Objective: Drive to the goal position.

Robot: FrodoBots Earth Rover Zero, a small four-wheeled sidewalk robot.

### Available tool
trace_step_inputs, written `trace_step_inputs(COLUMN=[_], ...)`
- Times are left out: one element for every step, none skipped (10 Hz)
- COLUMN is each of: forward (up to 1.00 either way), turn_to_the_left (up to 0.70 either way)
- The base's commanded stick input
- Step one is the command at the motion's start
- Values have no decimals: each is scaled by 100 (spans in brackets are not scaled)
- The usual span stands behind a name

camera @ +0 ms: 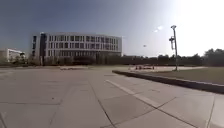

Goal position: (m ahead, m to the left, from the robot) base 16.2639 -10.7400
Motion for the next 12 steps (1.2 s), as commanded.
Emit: trace_step_inputs(forward=[6,6,6,6,6,5,6,6,6,6,6,6], turn_to_the_left=[0,0,0,0,0,0,0,0,0,0,0,0])
